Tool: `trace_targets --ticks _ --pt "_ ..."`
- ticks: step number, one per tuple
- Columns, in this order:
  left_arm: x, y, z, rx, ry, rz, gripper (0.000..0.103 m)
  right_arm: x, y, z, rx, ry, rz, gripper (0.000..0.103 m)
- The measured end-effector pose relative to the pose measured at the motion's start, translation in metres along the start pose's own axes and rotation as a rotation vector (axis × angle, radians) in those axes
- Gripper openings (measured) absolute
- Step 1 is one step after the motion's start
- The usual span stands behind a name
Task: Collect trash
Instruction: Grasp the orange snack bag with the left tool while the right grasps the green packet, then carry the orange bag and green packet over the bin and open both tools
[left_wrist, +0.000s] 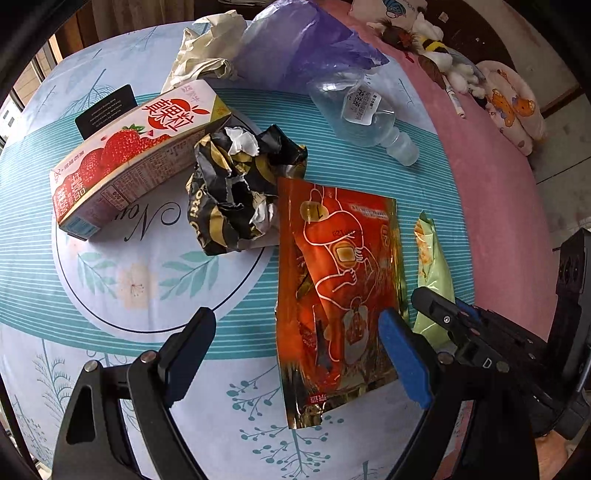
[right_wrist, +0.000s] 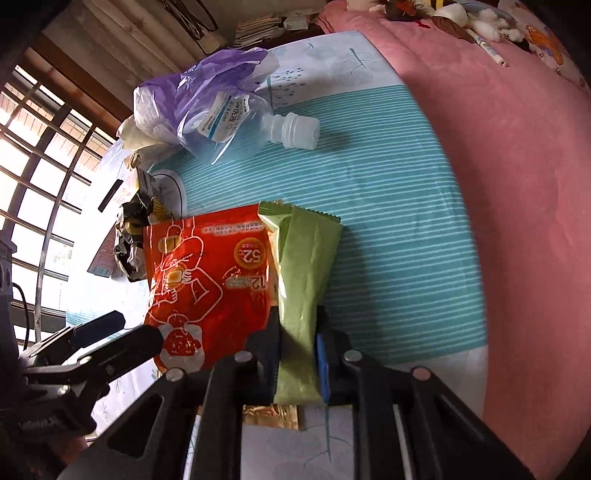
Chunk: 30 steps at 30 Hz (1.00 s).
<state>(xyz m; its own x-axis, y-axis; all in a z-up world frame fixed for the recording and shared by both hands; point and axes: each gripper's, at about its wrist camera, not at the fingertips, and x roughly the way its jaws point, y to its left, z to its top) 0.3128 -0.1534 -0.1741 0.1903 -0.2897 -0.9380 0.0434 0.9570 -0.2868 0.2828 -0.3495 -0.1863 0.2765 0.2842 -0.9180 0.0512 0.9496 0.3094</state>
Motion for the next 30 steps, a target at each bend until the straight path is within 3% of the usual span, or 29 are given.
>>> trace_targets --ticks 9,11,13,17,18,19,25,30 --pt "0.027 -0.031 0.003 0.028 0.023 -0.018 0.089 -0.004 -0.009 -0.016 -0.001 -0.003 0.040 0.014" --pt "0.029 -0.041 0.003 0.044 0.018 -0.012 0.084 -0.003 -0.010 -0.017 0.005 -0.004 0.051 0.014" --pt "0.029 -0.051 0.005 0.062 0.009 0.006 0.063 -0.003 -0.010 -0.019 0.013 -0.005 0.064 0.014" --pt "0.031 -0.069 0.006 0.106 -0.006 0.055 0.034 -0.003 -0.009 -0.021 0.022 -0.013 0.065 0.014" --pt "0.029 -0.073 0.006 0.117 -0.013 0.059 0.019 -0.003 -0.009 -0.022 0.026 -0.014 0.066 0.014" --pt "0.026 -0.077 0.005 0.130 -0.020 0.054 0.014 -0.003 -0.009 -0.022 0.032 -0.014 0.065 0.014" --pt "-0.001 -0.078 -0.007 0.175 -0.074 0.041 0.008 -0.009 -0.002 -0.032 0.065 -0.006 0.090 0.014" --pt "-0.043 -0.054 -0.025 0.198 -0.113 0.009 0.007 -0.028 0.022 -0.050 0.050 -0.034 0.109 0.013"
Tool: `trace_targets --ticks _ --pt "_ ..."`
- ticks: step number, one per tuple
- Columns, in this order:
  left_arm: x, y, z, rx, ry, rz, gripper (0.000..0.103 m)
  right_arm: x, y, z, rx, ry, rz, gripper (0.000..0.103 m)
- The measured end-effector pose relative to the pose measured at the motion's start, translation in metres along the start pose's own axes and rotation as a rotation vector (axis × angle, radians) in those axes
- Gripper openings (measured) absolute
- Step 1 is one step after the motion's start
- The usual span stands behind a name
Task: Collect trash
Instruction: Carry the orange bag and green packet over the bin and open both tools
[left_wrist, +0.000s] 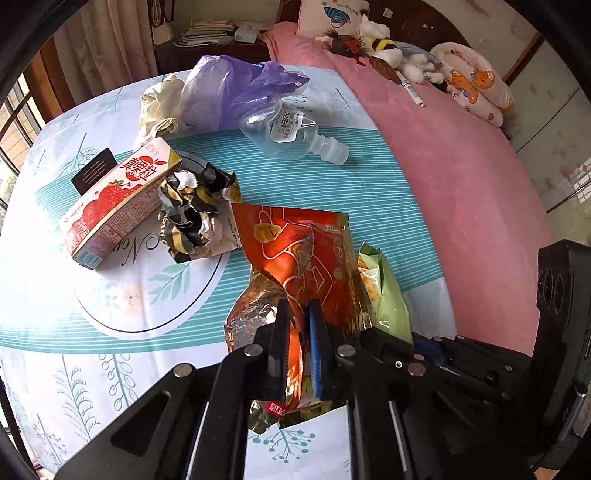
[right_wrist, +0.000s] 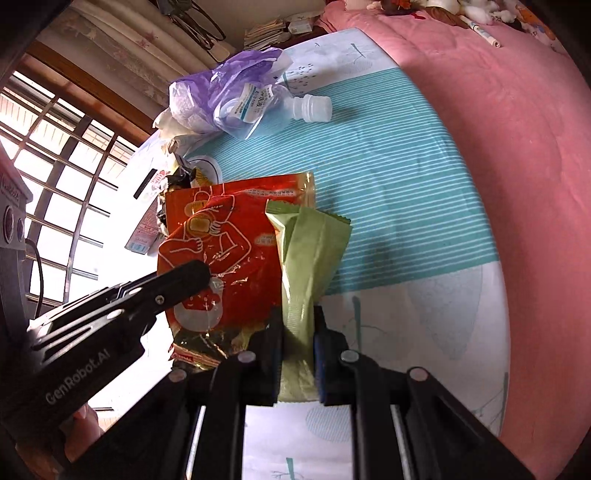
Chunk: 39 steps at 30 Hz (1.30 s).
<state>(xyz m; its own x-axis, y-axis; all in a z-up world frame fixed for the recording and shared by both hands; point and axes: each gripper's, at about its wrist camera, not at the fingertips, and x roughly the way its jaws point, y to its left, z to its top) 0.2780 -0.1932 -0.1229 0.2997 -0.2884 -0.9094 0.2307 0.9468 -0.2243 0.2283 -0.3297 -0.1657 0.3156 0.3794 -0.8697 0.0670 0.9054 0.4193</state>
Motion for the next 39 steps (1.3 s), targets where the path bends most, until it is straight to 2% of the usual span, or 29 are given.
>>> trace_targets --ticks 10,15,20,27,33,39 --pt "-0.111 0.071 -0.079 0.064 -0.071 -0.049 0.007 -0.044 0.077 -0.068 -0.015 -0.061 0.017 0.013" --pt "-0.161 0.103 -0.129 0.155 -0.095 -0.058 0.007 -0.064 0.123 -0.119 -0.009 -0.111 -0.003 0.013" --pt "-0.186 0.125 -0.179 0.263 -0.089 -0.050 0.007 -0.072 0.157 -0.176 0.014 -0.154 -0.041 0.013" --pt "-0.189 0.141 -0.240 0.331 -0.037 -0.036 0.007 -0.052 0.175 -0.238 0.059 -0.059 -0.054 0.013" --pt "-0.171 0.142 -0.275 0.327 0.023 -0.062 0.007 -0.043 0.174 -0.265 0.055 -0.011 -0.093 0.013" --pt "-0.144 0.136 -0.307 0.321 0.066 -0.037 0.007 -0.015 0.152 -0.290 0.080 0.063 -0.101 0.013"
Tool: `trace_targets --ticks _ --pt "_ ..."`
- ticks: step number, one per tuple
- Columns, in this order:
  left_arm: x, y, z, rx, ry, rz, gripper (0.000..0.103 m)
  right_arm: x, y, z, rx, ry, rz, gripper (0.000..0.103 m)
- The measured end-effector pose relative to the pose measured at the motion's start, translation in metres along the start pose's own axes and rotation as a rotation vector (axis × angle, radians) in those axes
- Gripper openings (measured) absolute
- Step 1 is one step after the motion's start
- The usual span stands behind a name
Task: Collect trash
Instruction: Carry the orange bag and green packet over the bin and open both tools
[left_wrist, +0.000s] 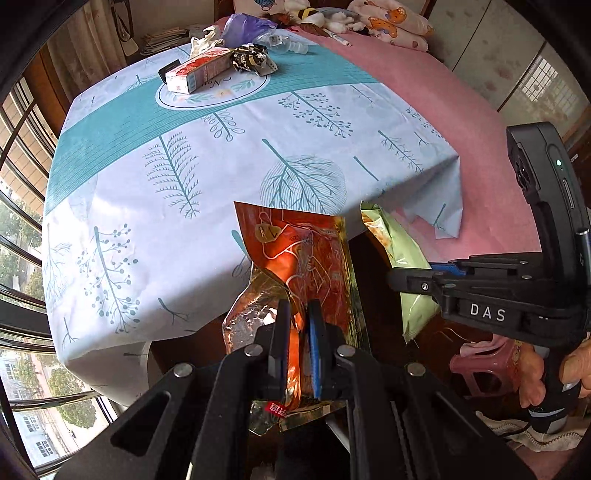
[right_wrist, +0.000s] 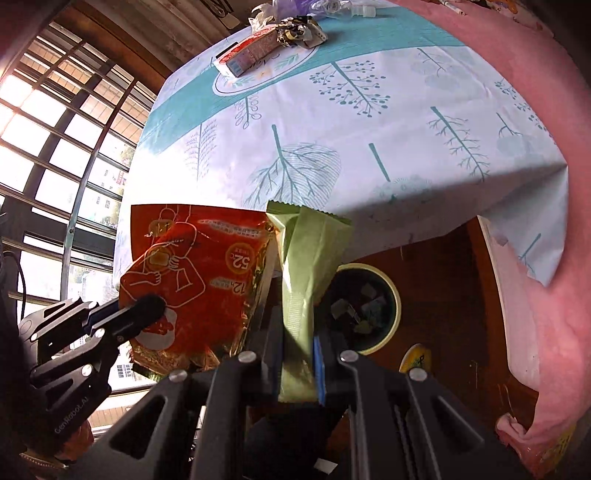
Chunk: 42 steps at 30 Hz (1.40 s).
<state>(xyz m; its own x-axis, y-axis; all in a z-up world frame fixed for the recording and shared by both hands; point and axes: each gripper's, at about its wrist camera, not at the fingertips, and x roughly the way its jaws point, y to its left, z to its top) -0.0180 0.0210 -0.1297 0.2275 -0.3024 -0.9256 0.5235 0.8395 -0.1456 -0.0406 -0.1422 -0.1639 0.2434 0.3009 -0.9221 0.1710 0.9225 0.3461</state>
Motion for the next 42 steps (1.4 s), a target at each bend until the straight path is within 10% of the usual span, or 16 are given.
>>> trace_targets --ticks 17,29,42 --pt "0.177 -0.026 -0.064 -0.107 0.215 0.094 0.008 0.157 -0.096 -0.036 -0.007 0.159 -0.019 0.013" --pt "0.299 -0.016 -0.089 -0.137 0.228 0.136 0.013 0.286 -0.140 -0.050 -0.004 0.207 -0.020 0.017" --pt "0.332 0.007 -0.098 -0.222 0.269 0.192 0.086 0.331 -0.157 -0.053 0.021 0.210 -0.034 0.055"
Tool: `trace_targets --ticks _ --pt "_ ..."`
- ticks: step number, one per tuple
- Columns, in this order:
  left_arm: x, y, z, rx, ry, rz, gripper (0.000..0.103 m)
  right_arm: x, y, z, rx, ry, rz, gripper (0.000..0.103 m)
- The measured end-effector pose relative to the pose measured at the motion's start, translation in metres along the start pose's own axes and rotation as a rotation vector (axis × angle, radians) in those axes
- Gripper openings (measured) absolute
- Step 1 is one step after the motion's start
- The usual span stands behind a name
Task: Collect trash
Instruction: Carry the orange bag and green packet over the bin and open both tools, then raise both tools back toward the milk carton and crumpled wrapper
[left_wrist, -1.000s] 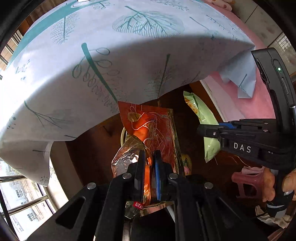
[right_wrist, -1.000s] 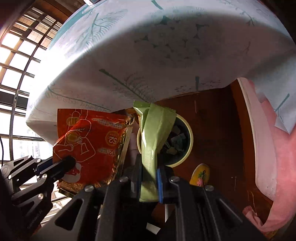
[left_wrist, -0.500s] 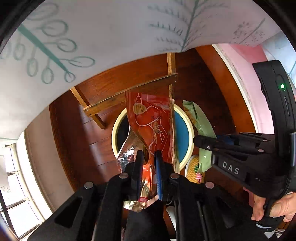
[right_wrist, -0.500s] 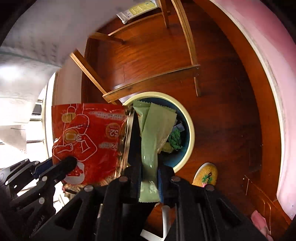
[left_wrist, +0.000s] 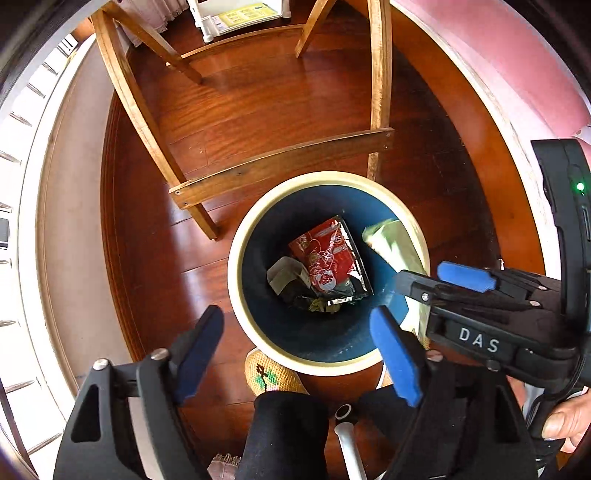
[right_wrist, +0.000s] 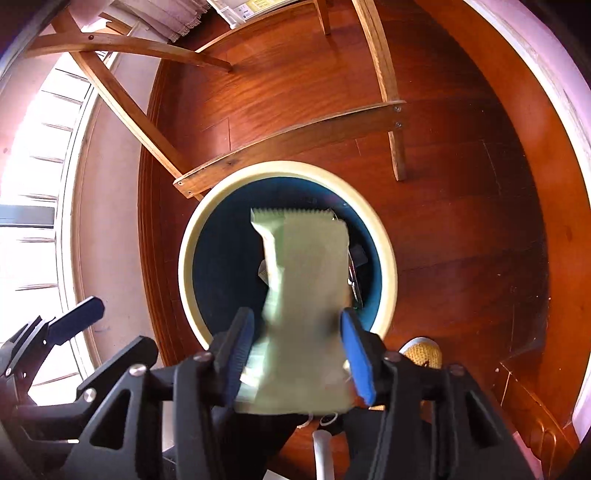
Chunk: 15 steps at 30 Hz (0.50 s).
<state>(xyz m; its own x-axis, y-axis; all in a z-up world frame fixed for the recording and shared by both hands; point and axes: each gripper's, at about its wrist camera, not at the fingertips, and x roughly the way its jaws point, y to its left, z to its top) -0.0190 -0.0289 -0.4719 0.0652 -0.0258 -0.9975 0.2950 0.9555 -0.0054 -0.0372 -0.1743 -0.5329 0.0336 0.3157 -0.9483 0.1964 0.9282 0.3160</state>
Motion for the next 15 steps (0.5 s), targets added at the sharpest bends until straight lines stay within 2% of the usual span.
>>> trace_targets --ticks 3,7,15 --pt "-0.006 0.001 0.000 0.008 -0.014 0.024 0.090 -0.006 0.002 0.001 -0.009 -0.006 -0.011 0.061" --pt "-0.027 0.002 0.000 0.001 -0.041 0.031 0.091 -0.025 0.008 0.006 -0.012 -0.014 0.006 0.061" --pt "-0.116 0.006 0.000 -0.023 -0.118 0.014 0.092 -0.099 0.033 0.012 -0.084 -0.070 0.044 0.062"
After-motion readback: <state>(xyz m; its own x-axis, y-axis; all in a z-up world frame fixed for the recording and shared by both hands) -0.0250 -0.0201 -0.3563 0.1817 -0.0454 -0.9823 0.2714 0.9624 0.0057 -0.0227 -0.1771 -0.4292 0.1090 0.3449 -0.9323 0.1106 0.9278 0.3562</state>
